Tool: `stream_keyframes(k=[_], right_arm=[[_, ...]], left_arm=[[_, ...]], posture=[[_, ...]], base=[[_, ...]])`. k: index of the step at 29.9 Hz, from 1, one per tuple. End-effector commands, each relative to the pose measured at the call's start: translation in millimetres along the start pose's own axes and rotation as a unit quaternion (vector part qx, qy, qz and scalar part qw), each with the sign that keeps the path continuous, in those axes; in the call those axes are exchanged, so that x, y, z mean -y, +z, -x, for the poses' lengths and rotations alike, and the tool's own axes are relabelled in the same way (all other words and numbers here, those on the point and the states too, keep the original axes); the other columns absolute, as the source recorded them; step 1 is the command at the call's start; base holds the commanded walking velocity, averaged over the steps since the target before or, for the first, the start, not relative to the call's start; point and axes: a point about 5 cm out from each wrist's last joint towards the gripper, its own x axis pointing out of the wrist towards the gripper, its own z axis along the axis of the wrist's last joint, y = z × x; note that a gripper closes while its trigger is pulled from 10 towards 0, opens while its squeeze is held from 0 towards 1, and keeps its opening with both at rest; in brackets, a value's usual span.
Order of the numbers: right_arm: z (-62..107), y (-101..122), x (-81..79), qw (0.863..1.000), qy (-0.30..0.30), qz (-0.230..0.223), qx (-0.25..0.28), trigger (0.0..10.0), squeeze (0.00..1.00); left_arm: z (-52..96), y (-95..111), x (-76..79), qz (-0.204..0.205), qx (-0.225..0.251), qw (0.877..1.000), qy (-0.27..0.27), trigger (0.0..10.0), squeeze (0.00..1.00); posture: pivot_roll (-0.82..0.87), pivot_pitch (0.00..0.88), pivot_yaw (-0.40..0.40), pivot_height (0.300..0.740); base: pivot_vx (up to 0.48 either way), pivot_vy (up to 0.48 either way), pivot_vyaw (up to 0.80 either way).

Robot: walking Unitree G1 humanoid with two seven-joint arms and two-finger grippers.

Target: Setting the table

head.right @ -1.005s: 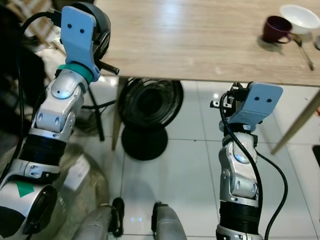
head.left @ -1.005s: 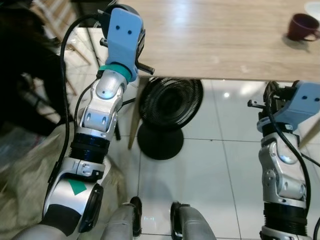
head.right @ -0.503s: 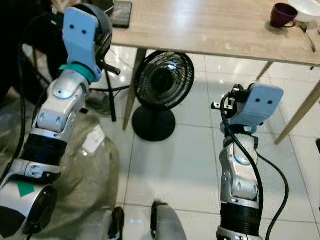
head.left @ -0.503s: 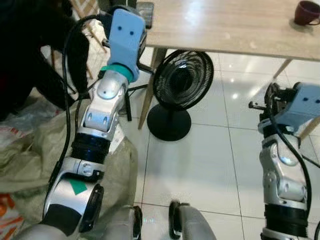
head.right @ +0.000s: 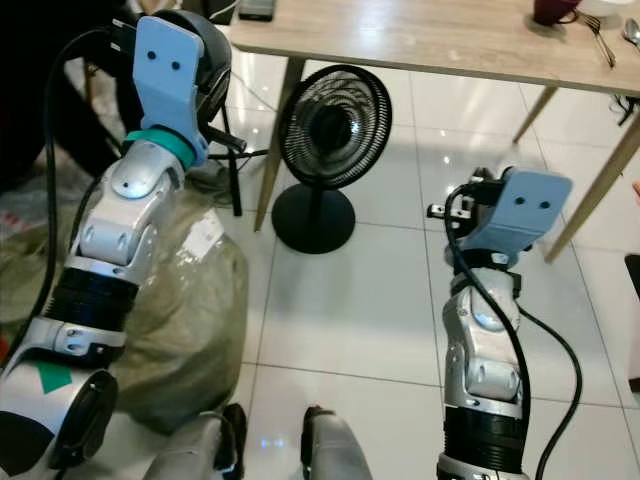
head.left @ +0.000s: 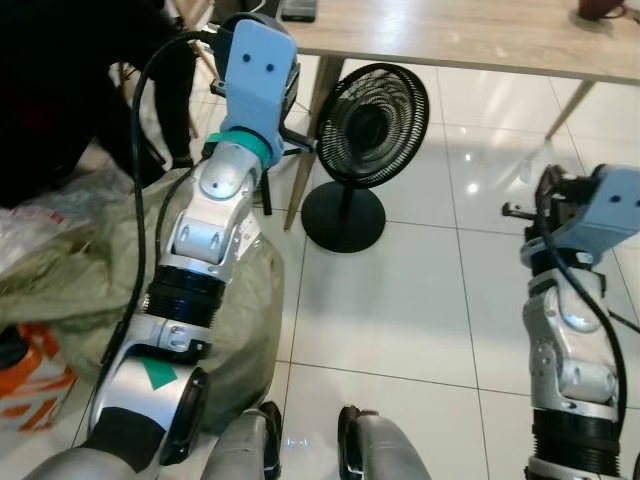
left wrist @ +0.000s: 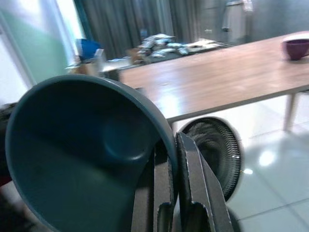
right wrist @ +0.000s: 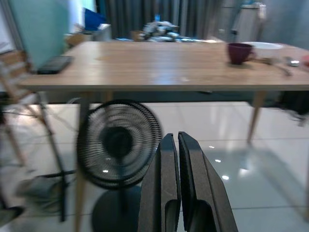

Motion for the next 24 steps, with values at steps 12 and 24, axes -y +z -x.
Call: stream_keyframes(k=[12,24], right_arm=[[-1.4,-3.0,8.8,1.0,0.004,0.015,-0.005,10.0,0.0],[-5.5,-4.5,7.1,1.0,0.013,0.012,-0.011,10.0,0.0]], left_arm=[[2.4,-6.7,9.4,0.018,-0.005,1.0,-0.007,10.0,0.0],[6.8,-13.9,15.6,0.043,-0.019,0.999,-0.011,10.0,0.0]], posture=[[-0.04,0.064,0.045,0.74],[-0.04,0.047,0.038,0.74]], base=[[0.0,0.0,0.0],[0.0,0.0,-0.68]])
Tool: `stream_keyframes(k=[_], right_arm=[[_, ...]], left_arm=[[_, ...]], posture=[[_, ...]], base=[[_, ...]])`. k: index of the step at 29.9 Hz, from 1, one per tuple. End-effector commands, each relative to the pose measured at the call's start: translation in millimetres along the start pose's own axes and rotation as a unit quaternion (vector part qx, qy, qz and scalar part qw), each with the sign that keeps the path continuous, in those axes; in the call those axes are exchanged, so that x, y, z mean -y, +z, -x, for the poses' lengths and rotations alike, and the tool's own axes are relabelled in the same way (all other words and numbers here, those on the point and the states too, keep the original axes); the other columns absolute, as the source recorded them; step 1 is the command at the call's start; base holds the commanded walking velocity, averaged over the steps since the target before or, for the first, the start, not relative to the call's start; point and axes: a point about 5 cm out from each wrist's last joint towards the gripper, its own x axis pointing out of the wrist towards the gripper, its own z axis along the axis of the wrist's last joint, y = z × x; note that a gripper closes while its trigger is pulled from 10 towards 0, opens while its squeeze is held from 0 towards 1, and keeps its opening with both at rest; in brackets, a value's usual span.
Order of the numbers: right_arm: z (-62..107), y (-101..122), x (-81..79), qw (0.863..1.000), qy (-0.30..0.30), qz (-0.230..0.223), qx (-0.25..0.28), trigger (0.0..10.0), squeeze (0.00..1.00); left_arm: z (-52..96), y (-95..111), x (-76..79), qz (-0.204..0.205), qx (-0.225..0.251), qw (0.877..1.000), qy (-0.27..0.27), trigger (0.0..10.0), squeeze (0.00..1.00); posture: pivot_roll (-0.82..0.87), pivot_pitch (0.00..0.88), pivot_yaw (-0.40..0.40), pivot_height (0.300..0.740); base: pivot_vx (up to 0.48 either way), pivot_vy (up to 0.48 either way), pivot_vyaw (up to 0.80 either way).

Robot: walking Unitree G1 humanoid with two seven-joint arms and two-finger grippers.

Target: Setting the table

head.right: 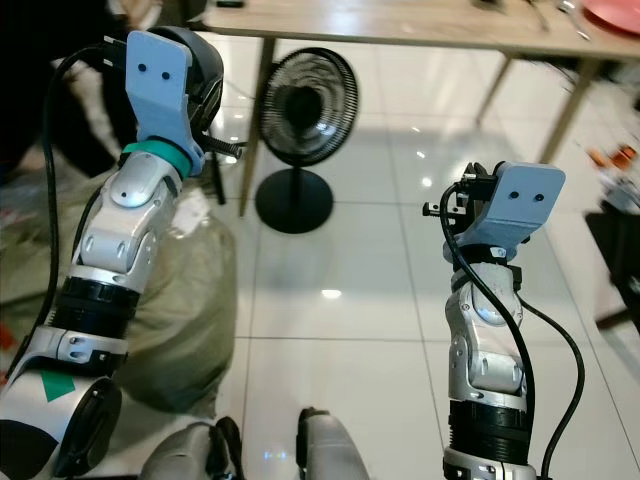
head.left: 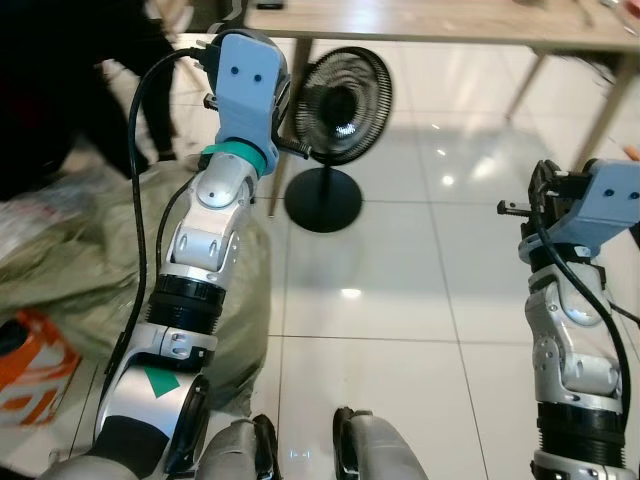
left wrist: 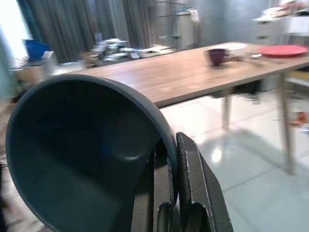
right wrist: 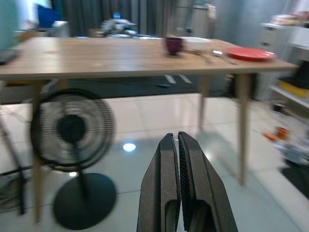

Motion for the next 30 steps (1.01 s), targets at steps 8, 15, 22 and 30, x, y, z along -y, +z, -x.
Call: stream_keyframes(k=[8,15,22,30], right_arm=[[2.4,-6.7,2.8,1.0,0.0,-0.002,-0.011,10.0,0.0],[8.8,-15.5,-5.5,0.999,0.022,-0.008,-0.025,10.0,0.0],[16.3,-34.2,-30.5,0.995,0.077,-0.024,-0.059,10.0,0.0],[26.3,-66.3,-56.0,0.987,0.11,-0.036,-0.112,10.0,0.0]], left_arm=[[9.1,-12.6,6.0,0.008,-0.02,1.0,-0.009,10.0,0.0],[26.8,-28.9,-3.2,-0.025,-0.037,0.999,0.007,10.0,0.0],[74.3,-67.1,-25.7,-0.068,-0.1,0.992,0.044,10.0,0.0],[119.8,-97.1,-47.5,-0.08,-0.166,0.978,0.095,10.0,0.0]], posture=[[-0.04,0.038,0.041,0.74],[-0.02,0.029,0.029,0.74],[0.01,0.024,0.0,0.74],[0.08,0.019,-0.056,0.74]], base=[[0.0,0.0,-0.8],[0.0,0.0,-0.8],[0.0,0.0,-0.8],[0.0,0.0,-0.8]])
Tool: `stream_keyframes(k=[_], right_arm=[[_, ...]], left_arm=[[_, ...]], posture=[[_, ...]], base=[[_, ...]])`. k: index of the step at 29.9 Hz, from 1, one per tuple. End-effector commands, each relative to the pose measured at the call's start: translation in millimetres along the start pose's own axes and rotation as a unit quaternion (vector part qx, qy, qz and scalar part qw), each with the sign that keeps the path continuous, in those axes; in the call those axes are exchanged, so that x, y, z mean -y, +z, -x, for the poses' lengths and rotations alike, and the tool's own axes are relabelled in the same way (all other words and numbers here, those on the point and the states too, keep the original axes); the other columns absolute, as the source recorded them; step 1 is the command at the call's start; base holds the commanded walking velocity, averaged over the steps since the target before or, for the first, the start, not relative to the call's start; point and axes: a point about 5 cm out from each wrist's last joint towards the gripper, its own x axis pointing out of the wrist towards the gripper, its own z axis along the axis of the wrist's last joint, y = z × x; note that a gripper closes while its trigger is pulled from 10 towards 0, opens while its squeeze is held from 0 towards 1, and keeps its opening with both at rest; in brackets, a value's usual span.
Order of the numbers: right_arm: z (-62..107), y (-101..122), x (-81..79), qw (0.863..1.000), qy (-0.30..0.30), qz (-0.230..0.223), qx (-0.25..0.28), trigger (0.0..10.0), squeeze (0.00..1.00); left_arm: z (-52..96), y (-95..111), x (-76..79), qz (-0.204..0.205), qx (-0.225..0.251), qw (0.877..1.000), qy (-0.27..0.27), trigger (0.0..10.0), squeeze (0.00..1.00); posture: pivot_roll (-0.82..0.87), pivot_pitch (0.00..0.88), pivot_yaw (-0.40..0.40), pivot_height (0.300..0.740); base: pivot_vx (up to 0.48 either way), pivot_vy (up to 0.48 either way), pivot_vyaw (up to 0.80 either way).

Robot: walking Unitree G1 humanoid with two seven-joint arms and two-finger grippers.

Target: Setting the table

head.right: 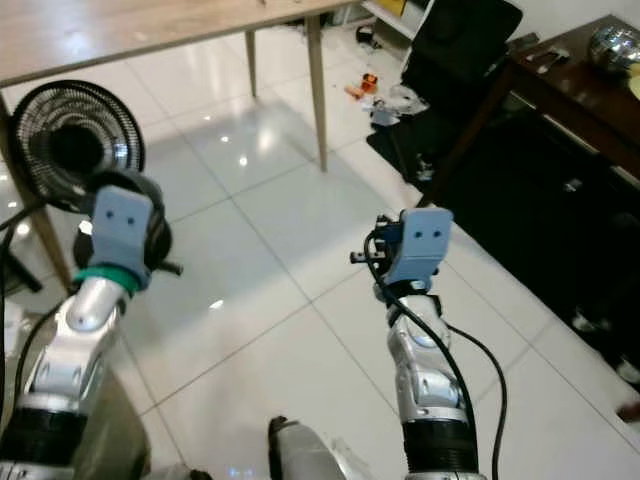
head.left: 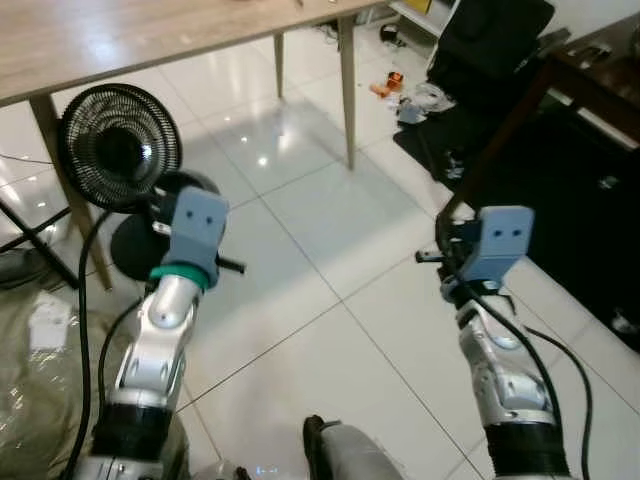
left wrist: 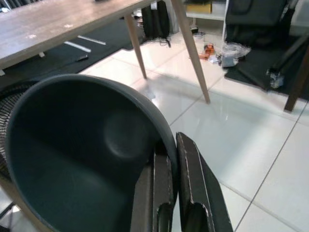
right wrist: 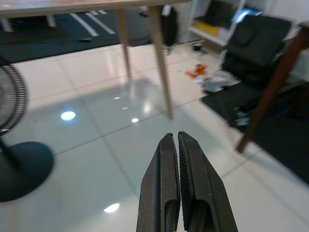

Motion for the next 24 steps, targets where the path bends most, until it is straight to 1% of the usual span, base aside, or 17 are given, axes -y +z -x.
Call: stream_keyframes(k=[1,2,3,4,5,9,10,11,12,13,16,18,24], right_arm=[[-2.0,-0.6,4.4,1.0,-0.013,-0.004,0.002,10.0,0.0],[-2.0,-0.6,4.4,1.0,-0.013,-0.004,0.002,10.0,0.0],[-5.8,1.0,8.4,1.0,-0.021,-0.005,0.004,10.0,0.0],[-5.8,1.0,8.4,1.0,-0.021,-0.005,0.004,10.0,0.0],[-6.9,2.1,10.8,1.0,-0.023,-0.005,0.005,10.0,0.0],[-6.9,2.1,13.6,1.0,-0.025,-0.001,0.006,10.0,0.0],[-5.4,1.2,14.8,1.0,-0.025,0.001,0.005,10.0,0.0],[-5.4,1.2,14.8,1.0,-0.025,0.001,0.005,10.0,0.0],[-4.7,0.7,15.6,1.0,-0.026,0.003,0.006,10.0,0.0],[-4.5,1.0,16.7,1.0,-0.029,0.004,0.01,10.0,0.0],[-5.0,1.1,17.7,0.999,-0.035,0.003,0.012,10.0,0.0],[-4.8,-0.2,19.3,0.999,-0.049,0.003,0.013,10.0,0.0],[-4.7,-0.5,22.4,0.998,-0.063,0.005,0.015,10.0,0.0]], left_arm=[[-3.3,-2.3,-5.9,0.007,-0.014,1.0,0.015,10.0,0.0],[-3.3,-2.3,-5.9,0.007,-0.014,1.0,0.015,10.0,0.0],[-9.0,-2.0,-6.8,0.014,-0.029,0.999,0.016,10.0,0.0],[-9.0,-2.0,-6.8,0.014,-0.029,0.999,0.016,10.0,0.0],[-11.3,-1.3,-6.5,0.02,-0.04,0.999,0.02,10.0,0.0],[-11.7,-0.2,-3.4,0.03,-0.054,0.998,0.011,10.0,0.0],[-7.6,-1.4,0.7,0.034,-0.057,0.998,-0.005,10.0,0.0],[-7.6,-1.4,0.7,0.034,-0.057,0.998,-0.005,10.0,0.0],[-4.2,-3.3,5.2,0.03,-0.057,0.998,-0.02,10.0,0.0],[-3.0,-4.8,10.1,0.014,-0.05,0.998,-0.03,10.0,0.0],[-6.4,-2.5,11.8,0.007,-0.041,0.999,-0.034,10.0,0.0],[-12.7,4.4,13.5,-0.004,-0.024,0.999,-0.046,10.0,0.0],[-15.4,10.1,15.1,-0.02,-0.012,0.998,-0.064,10.0,0.0]], posture=[[0.08,0.022,-0.058,0.74],[0.08,0.022,-0.058,0.74],[0.08,0.029,-0.063,0.74],[0.08,0.029,-0.063,0.74],[0.08,0.042,-0.066,0.74],[0.08,0.049,-0.067,0.74],[0.08,0.049,-0.064,0.74],[0.08,0.049,-0.064,0.74],[0.07,0.043,-0.057,0.74],[0.06,0.036,-0.05,0.74],[0.06,0.03,-0.045,0.74],[0.06,0.017,-0.03,0.74],[0.06,0.01,-0.022,0.74]], base=[[0.0,0.0,-0.8],[0.0,0.0,-0.8],[0.0,0.0,-0.8],[0.0,0.0,-0.8],[0.0,0.0,-0.8],[0.0,0.0,-0.8],[0.0,0.0,-0.8],[0.0,0.0,-0.8],[0.0,0.0,-0.8],[0.0,0.0,-0.8],[0.0,0.0,-0.8],[0.0,0.0,-0.8],[0.0,0.0,-0.8]])
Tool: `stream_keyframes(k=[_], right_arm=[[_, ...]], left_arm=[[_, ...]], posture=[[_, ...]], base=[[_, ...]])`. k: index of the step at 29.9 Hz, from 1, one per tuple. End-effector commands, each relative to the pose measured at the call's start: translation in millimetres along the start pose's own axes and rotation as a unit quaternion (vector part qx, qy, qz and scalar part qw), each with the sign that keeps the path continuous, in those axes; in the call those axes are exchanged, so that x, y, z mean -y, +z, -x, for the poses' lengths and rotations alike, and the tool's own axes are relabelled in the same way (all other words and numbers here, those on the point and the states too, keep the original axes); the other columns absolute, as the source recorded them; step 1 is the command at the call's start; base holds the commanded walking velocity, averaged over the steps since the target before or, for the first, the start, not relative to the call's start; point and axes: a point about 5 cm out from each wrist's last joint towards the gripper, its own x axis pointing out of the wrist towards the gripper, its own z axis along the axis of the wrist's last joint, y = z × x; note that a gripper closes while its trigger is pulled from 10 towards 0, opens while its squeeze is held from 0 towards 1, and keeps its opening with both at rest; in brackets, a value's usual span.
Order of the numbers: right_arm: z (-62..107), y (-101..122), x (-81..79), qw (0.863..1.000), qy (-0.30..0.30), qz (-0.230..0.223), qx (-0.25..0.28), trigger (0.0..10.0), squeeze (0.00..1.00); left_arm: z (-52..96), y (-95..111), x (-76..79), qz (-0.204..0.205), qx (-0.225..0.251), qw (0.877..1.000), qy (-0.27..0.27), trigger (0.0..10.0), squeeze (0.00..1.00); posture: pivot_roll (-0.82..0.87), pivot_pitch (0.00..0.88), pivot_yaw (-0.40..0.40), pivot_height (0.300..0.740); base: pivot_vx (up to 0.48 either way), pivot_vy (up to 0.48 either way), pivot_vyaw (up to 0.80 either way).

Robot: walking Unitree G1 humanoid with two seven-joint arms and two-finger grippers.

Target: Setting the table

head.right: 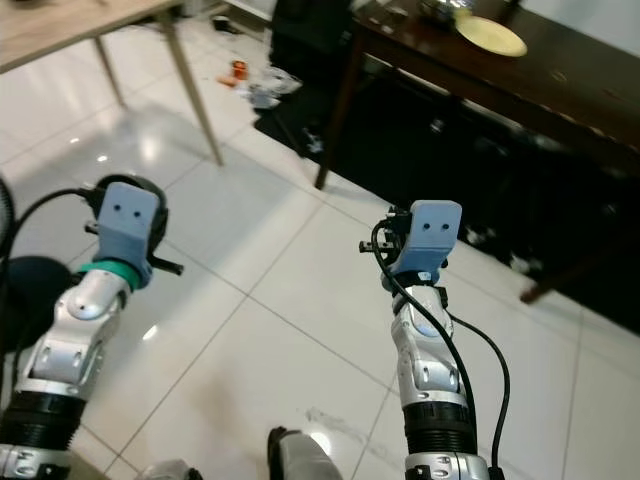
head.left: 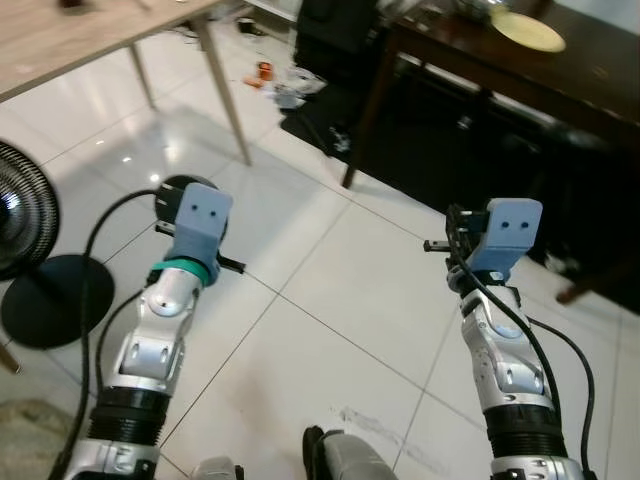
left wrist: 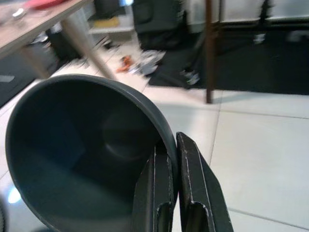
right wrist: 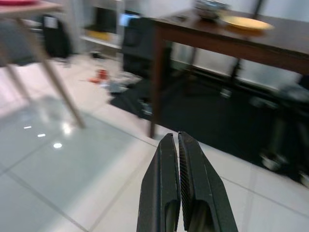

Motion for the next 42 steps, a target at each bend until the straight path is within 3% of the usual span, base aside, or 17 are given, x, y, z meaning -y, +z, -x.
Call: stream_keyframes(k=[1,14,17,19,27,42], right_arm=[[1.7,-2.0,7.7,1.0,-0.018,0.002,0.0,10.0,0.0],[0.6,4.5,18.2,0.999,-0.05,0.007,0.014,10.0,0.0],[0.7,4.1,19.4,0.999,-0.052,0.008,0.014,10.0,0.0],[-3.3,5.9,18.9,0.999,-0.051,0.007,0.017,10.0,0.0],[-7.7,14.8,11.3,0.998,-0.039,-0.007,0.041,10.0,0.0],[-10.0,13.0,12.8,0.998,-0.045,-0.008,0.04,10.0,0.0]], left_arm=[[-1.4,3.0,10.1,-0.011,0.009,1.0,-0.027,10.0,0.0],[-10.8,19.7,10.6,-0.024,0.046,0.997,-0.048,10.0,0.0],[-12.9,21.9,8.8,-0.025,0.051,0.998,-0.036,10.0,0.0],[-19.1,29.8,2.2,-0.026,0.066,0.997,0.003,10.0,0.0],[-25.3,34.8,-2.9,-0.036,0.073,0.996,0.04,10.0,0.0],[-29.7,39.0,4.2,-0.049,0.091,0.994,0.019,10.0,0.0]], posture=[[0.06,0.005,-0.016,0.74],[0.03,0.0,0.019,0.74],[0.03,0.0,0.014,0.74],[0.03,0.0,0.011,0.74],[0.03,0.0,0.021,0.74],[0.03,0.0,0.032,0.74]], base=[[0.0,0.0,-0.8],[0.0,0.0,-0.8],[0.0,0.0,-0.8],[0.0,0.0,0.0],[0.475,0.0,0.0],[0.48,0.0,0.0]])
